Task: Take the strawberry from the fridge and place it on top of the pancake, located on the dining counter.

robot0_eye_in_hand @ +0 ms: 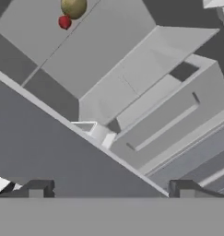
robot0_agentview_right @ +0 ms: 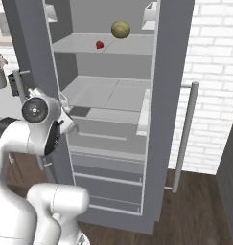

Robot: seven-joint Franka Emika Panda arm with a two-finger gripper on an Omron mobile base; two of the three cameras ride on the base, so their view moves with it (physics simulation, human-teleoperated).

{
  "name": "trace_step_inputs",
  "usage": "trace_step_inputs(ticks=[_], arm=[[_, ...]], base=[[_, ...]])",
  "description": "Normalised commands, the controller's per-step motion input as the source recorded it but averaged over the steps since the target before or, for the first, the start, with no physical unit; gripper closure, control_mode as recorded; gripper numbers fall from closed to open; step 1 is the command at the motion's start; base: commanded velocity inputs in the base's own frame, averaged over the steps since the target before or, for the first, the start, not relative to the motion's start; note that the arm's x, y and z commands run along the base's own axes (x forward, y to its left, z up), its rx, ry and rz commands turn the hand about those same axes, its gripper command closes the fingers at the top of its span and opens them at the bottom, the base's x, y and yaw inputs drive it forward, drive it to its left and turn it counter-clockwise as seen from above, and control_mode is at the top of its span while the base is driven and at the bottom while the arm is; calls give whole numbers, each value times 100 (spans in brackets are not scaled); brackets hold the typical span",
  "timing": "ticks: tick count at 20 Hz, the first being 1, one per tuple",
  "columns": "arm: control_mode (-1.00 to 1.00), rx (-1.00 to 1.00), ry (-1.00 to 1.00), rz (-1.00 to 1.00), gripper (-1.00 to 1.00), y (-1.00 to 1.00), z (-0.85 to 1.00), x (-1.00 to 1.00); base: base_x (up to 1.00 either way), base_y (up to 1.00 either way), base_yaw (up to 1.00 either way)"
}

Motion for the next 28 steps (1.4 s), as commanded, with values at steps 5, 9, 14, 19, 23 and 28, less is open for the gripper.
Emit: trace_step_inputs(ticks=[5,9,14,19,23,28], arm=[[-100,52,-9,16,-100,-53,0,30],[-100,46,-3,6,-100,-12,0,64],[-100,38,1,6,-100,0,8,85],[-100,27,0,15,-100,0,5,75],[-100,18,5,13,-100,5,2,70],[-100,5,11,9,-100,30,0,52]], base=[[0,0,0],[0,0,0],[0,0,0],[0,0,0],[0,0,0],[0,0,0]])
